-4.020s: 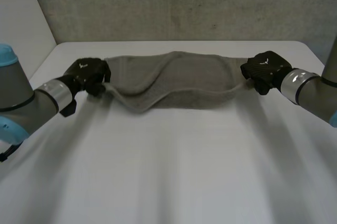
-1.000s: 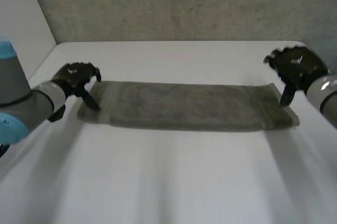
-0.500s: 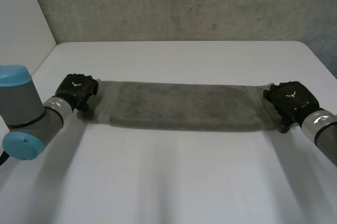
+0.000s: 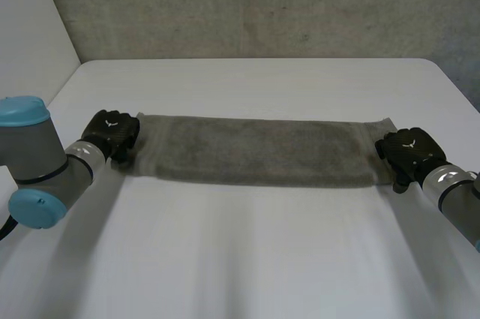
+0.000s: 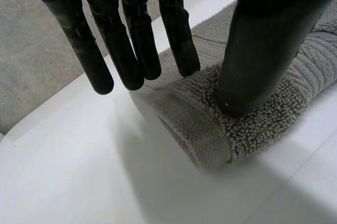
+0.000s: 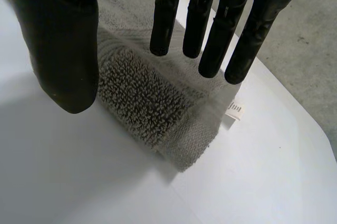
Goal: Fold the towel.
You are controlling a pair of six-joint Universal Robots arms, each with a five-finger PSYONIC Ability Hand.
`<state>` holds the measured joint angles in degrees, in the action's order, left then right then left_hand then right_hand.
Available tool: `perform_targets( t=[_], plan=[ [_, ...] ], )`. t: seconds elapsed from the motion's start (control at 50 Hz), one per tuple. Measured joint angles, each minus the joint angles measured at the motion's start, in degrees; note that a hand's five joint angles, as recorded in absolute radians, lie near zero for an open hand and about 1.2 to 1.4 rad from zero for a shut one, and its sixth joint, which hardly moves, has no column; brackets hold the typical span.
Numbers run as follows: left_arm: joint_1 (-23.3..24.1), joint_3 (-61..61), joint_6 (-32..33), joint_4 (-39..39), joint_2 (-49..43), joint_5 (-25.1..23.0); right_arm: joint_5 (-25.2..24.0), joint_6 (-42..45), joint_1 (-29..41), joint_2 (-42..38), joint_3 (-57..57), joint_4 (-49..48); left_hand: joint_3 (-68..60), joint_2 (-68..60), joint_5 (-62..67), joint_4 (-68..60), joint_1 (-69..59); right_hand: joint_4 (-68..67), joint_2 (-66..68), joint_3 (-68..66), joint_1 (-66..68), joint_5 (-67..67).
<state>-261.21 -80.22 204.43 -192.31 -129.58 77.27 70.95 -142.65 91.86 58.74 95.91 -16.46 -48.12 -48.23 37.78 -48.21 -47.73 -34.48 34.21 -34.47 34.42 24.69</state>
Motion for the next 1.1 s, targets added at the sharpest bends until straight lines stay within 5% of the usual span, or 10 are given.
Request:
perform_targets(
  t=[0.38,0.82,0.96,1.1],
  plan=[
    [0.0,-0.8,0.0,0.2,1.0,0.3,0.1,0.0,-2.4,-1.9,-1.9,-0.1,11.1,11.0,-11.9,11.2,11.6,-14.5,15.1,-14.5,14.7,14.2],
    [0.0,-2.4,-0.2,0.2,2.9,0.2,0.0,-0.9,-2.1,-2.7,-1.5,-1.5,15.0,14.8,-16.1,14.9,15.2,-15.3,15.7,-15.3,15.6,14.9],
    [0.0,-2.4,-0.2,0.2,2.9,0.2,0.0,-1.3,-1.9,-2.9,-1.4,-2.7,15.0,14.9,-16.1,14.9,15.2,-38.7,39.2,-37.8,39.1,39.2],
    [0.0,-2.4,-0.2,0.2,2.9,0.2,0.1,-1.7,-2.0,-3.3,-1.8,-3.1,15.0,15.0,-16.1,14.9,15.2,-42.0,40.7,-40.2,40.6,41.4]
  ],
)
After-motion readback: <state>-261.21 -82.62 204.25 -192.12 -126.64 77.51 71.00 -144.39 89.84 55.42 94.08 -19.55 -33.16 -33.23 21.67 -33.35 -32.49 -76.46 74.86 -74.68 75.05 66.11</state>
